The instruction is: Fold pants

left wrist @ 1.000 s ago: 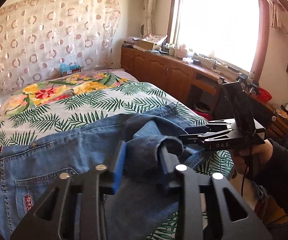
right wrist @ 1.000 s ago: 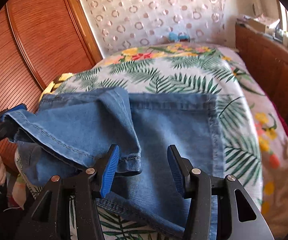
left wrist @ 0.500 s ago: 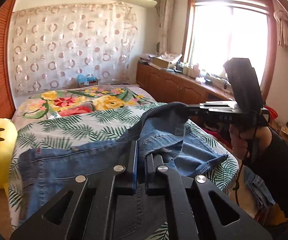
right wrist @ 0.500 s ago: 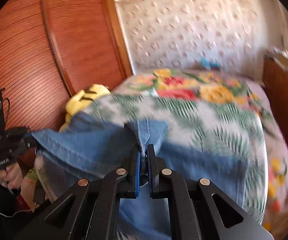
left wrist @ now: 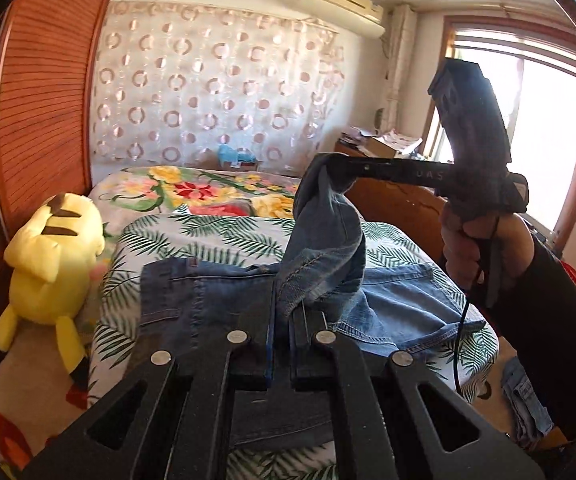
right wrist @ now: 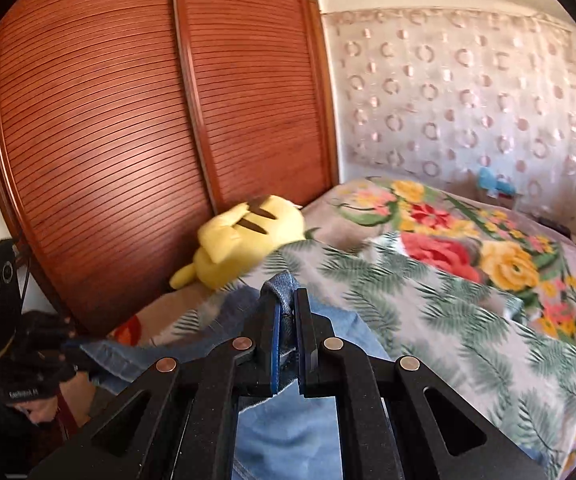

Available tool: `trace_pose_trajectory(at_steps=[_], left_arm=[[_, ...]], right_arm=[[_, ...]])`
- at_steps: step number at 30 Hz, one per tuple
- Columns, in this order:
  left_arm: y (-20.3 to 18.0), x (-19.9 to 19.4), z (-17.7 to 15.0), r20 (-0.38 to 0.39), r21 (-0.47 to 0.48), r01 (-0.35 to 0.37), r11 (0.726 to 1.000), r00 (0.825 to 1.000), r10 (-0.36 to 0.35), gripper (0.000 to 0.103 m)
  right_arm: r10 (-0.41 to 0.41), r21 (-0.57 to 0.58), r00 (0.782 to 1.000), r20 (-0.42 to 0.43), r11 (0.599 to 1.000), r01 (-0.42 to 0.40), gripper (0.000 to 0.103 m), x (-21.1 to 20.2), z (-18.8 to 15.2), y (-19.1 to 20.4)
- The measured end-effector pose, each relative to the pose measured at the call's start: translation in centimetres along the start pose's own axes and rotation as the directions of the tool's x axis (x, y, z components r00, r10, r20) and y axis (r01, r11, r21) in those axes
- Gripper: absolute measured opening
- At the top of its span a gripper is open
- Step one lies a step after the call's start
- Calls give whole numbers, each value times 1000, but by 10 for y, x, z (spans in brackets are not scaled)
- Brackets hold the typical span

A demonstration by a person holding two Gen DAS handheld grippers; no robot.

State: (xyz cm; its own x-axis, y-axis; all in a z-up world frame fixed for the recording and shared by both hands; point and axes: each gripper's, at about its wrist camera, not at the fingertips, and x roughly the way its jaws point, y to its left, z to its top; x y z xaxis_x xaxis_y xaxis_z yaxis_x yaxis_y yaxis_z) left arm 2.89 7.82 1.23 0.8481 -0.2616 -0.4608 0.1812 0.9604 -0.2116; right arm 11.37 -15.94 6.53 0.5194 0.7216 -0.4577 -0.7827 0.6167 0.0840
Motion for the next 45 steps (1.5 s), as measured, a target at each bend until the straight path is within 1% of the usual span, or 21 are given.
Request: trace_pose_trajectory(at_steps=[5, 6, 8, 11, 15, 17, 19, 20, 21, 22, 23, 27, 28, 31, 33, 36, 41, 42, 45], left_arm=[[23, -9, 2, 35, -46, -36, 998, 999, 38, 6], [28, -11, 3, 40, -52, -44, 998, 998, 46, 6], [38, -12, 1, 40, -67, -68, 995, 997, 71, 6], [55, -9, -9, 12, -93, -100, 991, 995, 102, 6], [77, 9, -38, -78, -132, -135, 982, 989, 126, 6], [82, 17, -47, -112, -143, -145, 979, 985, 129, 6], [84, 27, -56, -149, -148, -160, 976, 979, 138, 7], [85, 32, -61, -167, -150, -158, 976, 977, 133, 11], [86, 32, -63, -174, -151, -161, 975, 976, 134, 15], [86, 34, -65, -182, -152, -169, 974, 973, 141, 26], [86, 35, -67, -183, -152, -176, 973, 972, 147, 37], [87, 30, -67, -164, -163, -174, 971, 975, 147, 61], [87, 28, -66, -155, -164, -176, 971, 976, 151, 69], [85, 17, -61, -116, -159, -179, 971, 980, 162, 73], [83, 14, -59, -103, -152, -188, 970, 979, 173, 73], [82, 14, -55, -90, -143, -192, 971, 980, 180, 73], [82, 30, -45, -105, -115, -196, 974, 977, 184, 73], [84, 34, -41, -105, -110, -198, 974, 977, 186, 73], [90, 42, -30, -104, -100, -204, 974, 976, 193, 73]], right_arm=[[19, -43, 1000, -13, 999, -20, 6, 49, 20, 7], [19, -48, 1000, -14, 999, -19, 6, 54, 18, 7], [28, -55, 999, -23, 998, -29, 6, 66, 24, 12], [28, -71, 998, -51, 997, -32, 6, 83, 26, 22], [24, -71, 992, -123, 997, -33, 6, 111, 25, 32], [2, -64, 986, -166, 998, -13, 12, 125, 21, 31], [-2, -61, 980, -198, 998, -11, 27, 136, 17, 29], [-2, -58, 978, -209, 998, -11, 32, 141, 16, 27], [-2, -57, 977, -211, 998, -10, 42, 143, 17, 26], [-8, -53, 978, -208, 999, -3, 51, 143, 15, 23], [-15, -48, 979, -202, 999, 5, 53, 144, 16, 23], [-36, -28, 987, -157, 999, 32, 55, 129, 15, 13], [-46, -23, 989, -140, 999, 43, 55, 122, 14, 8], [-72, -15, 990, -122, 997, 71, 56, 101, -5, -1], [-89, -11, 989, -122, 996, 88, 56, 91, -20, -8], [-136, 0, 982, -130, 991, 137, 56, 77, -45, -21], [-190, 59, 965, -179, 977, 203, 56, 60, -93, -40], [-199, 60, 962, -189, 975, 214, 56, 54, -98, -39], [-234, 88, 947, -221, 962, 259, 56, 53, -120, -43]])
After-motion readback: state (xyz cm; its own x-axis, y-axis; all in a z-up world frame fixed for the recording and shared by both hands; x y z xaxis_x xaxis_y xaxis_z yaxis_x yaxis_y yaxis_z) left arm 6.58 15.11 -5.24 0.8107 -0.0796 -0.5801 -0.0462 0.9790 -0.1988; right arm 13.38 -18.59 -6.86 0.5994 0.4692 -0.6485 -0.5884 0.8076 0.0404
